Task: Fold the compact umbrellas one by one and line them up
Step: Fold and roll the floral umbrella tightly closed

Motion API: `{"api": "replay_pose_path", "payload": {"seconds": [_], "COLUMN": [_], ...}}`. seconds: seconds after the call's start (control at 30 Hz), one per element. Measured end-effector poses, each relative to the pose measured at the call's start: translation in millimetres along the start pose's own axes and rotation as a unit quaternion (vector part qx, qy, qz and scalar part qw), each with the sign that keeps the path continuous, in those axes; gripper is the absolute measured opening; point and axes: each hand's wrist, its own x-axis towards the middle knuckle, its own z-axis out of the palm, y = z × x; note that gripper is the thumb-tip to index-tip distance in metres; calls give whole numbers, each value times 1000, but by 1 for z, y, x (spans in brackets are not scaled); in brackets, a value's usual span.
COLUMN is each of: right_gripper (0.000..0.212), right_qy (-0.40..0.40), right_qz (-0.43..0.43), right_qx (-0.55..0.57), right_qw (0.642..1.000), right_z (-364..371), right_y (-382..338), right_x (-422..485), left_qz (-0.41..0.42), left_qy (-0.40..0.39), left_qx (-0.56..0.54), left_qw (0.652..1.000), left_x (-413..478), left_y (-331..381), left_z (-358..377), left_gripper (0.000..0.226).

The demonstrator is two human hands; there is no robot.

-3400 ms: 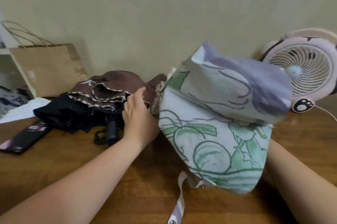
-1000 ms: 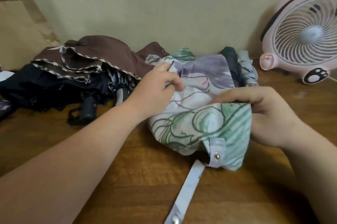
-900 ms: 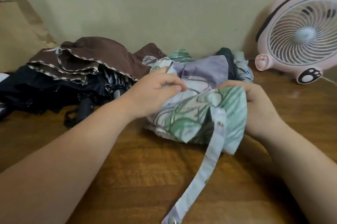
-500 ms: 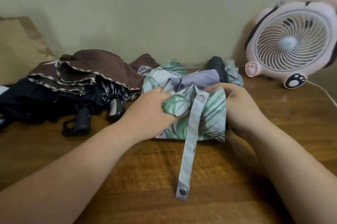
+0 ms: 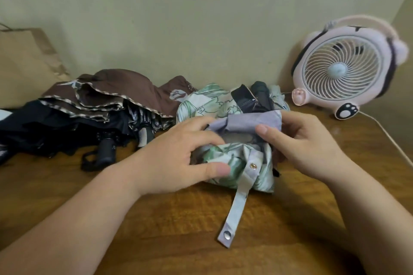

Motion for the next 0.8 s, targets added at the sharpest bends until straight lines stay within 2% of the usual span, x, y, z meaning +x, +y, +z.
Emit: {"api": "replay_pose_path", "payload": {"seconds": [0.03,0.1,0.17,0.27,0.3,0.33,0.47,0.57,0.63,0.7,0.77,0.8], "right_gripper": [31,34,37,90,103,107,91,65,56,57,60,58], "right_qy": [-10,-17,4,61,72,78,161,213,179,119,96,98], "right_qz": [33,111,173,218,219,208,108,81,102,97,73,69], "right_qx": [-40,-47,1,68,78,87,5,-26,-12,31,51,74], "right_qw": [999,993,985,972,970,971,981,973,978,988,991,990], "right_z": [-5,-11,-7,18,29,40,70,71,68,67,66,65], "right_y": [-8,-19,-24,-18,-14,-10,1,6,6,3,4,6], "right_x": [-5,-21,-47,-93,-107,-121,-161,-166,-163,-158,-153,-151], "left_qz": [2,0,4,-6,-26,-52,-145,-152,-125,-109,-144,-183], "left_qy": [-23,-35,10,123,151,167,151,182,237,281,275,241], "left_qx": [0,-11,-17,22,43,64,137,163,154,122,78,67], "left_qw": [1000,999,1000,992,987,983,968,958,951,946,947,951], "left_x": [-2,-4,-2,4,6,9,15,15,10,-2,-25,-40], "left_y": [3,6,7,4,1,-1,-8,-4,7,21,37,43], "left_z": [-6,-11,-6,15,22,28,47,50,41,22,3,-2], "left_gripper": [56,53,44,49,54,58,64,67,64,55,38,33]}}
